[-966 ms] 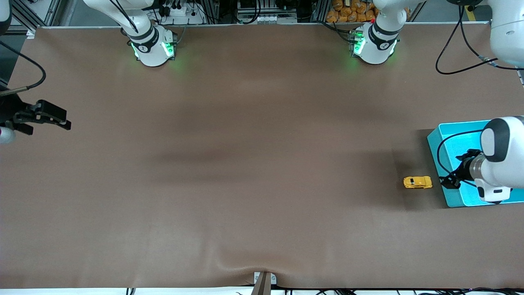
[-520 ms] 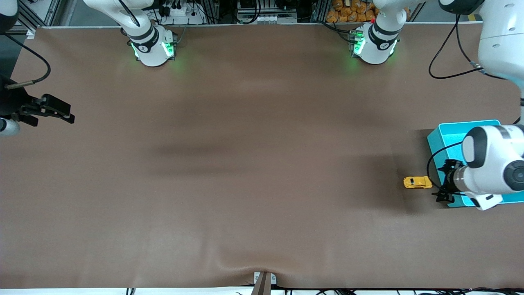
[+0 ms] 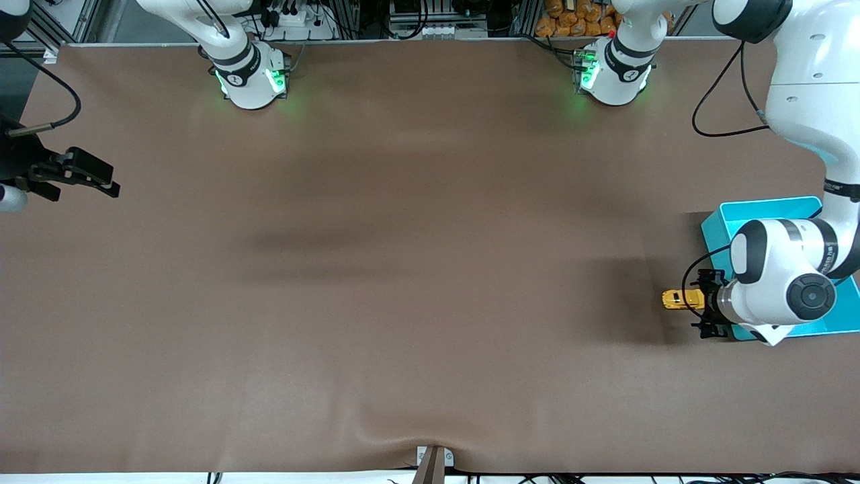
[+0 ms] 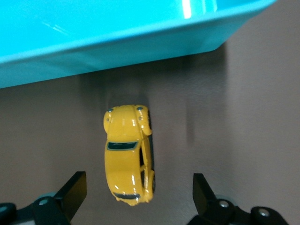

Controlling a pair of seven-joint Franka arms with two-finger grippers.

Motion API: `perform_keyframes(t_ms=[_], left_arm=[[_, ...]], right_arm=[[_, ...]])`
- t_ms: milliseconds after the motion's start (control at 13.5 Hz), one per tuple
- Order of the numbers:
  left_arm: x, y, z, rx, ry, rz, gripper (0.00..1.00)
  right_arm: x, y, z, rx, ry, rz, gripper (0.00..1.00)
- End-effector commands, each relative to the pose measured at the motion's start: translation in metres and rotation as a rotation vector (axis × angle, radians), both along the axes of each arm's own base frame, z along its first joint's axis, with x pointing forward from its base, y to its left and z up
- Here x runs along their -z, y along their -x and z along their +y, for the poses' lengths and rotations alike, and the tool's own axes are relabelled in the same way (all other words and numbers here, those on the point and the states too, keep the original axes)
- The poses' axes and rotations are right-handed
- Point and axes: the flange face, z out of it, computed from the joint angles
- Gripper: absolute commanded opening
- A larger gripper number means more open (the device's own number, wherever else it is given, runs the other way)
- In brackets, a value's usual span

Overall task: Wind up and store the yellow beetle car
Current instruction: 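Lift the car with the left gripper over the turquoise box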

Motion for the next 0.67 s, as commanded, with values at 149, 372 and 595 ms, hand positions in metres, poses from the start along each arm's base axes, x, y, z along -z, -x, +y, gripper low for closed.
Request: perform_keyframes(t_ms=[149,372,595], left_arm=[[0.014,0.009,-0.001,-0.009,-0.014,-0.039,1.00],[0.022,0.013,0.001,-0.038,-0.018,-0.048,0.58],[0.020,0.013,0.004,-0.062,-0.023,-0.053,0.00]], right_arm=[[0.001,0.004,-0.003,0.020,0.022,0.000,1.00],[0.001,0.003,-0.001,0.018,0.038,-0.005,1.00],[0.000,0.003,0.003,0.062,0.038,-0.006,1.00]])
